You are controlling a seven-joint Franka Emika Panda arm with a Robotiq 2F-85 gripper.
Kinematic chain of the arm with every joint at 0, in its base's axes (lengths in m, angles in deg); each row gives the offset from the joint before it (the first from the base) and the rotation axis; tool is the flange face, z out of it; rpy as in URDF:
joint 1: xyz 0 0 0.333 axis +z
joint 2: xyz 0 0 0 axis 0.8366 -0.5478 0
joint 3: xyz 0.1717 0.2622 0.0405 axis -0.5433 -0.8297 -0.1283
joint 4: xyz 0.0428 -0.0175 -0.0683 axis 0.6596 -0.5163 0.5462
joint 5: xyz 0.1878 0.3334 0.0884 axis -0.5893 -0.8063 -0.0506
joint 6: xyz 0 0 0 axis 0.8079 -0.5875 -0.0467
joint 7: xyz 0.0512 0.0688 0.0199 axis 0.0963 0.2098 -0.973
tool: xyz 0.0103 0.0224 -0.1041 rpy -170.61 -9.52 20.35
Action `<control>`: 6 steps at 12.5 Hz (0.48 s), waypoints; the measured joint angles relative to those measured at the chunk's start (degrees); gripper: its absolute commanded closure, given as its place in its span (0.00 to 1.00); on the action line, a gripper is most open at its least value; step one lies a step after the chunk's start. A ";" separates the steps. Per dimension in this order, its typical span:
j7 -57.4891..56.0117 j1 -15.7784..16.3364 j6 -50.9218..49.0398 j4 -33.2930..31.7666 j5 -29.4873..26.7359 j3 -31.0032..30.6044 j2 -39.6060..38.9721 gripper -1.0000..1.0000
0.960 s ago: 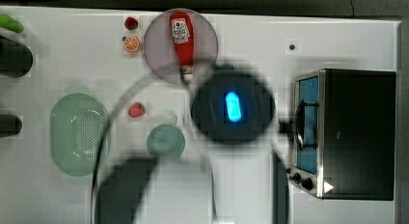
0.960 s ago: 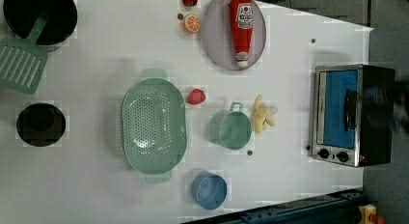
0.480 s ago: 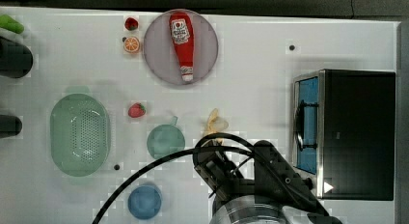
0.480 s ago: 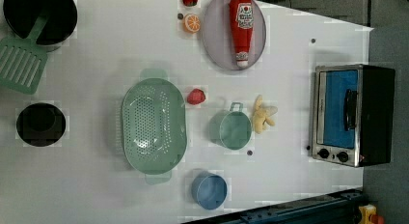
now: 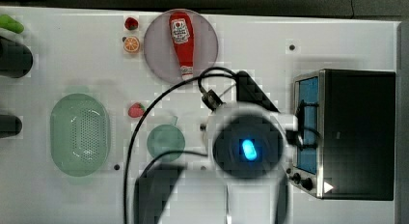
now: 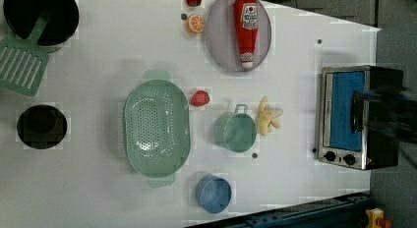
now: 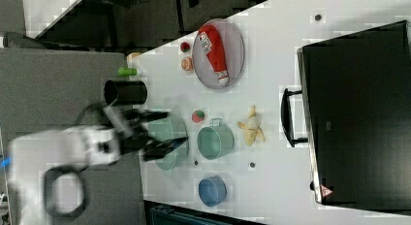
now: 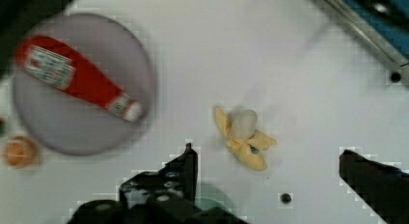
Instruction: Pick banana from table and place on oven.
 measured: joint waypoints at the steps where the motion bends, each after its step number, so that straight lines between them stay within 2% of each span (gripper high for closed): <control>1: 0.03 -0.04 2.92 -1.34 0.04 -0.20 -4.96 0.00; 3: 0.03 0.45 9.33 -5.82 -0.83 0.10 -11.80 0.00; 6: 0.01 1.07 17.53 -10.97 -1.60 0.49 -16.57 0.00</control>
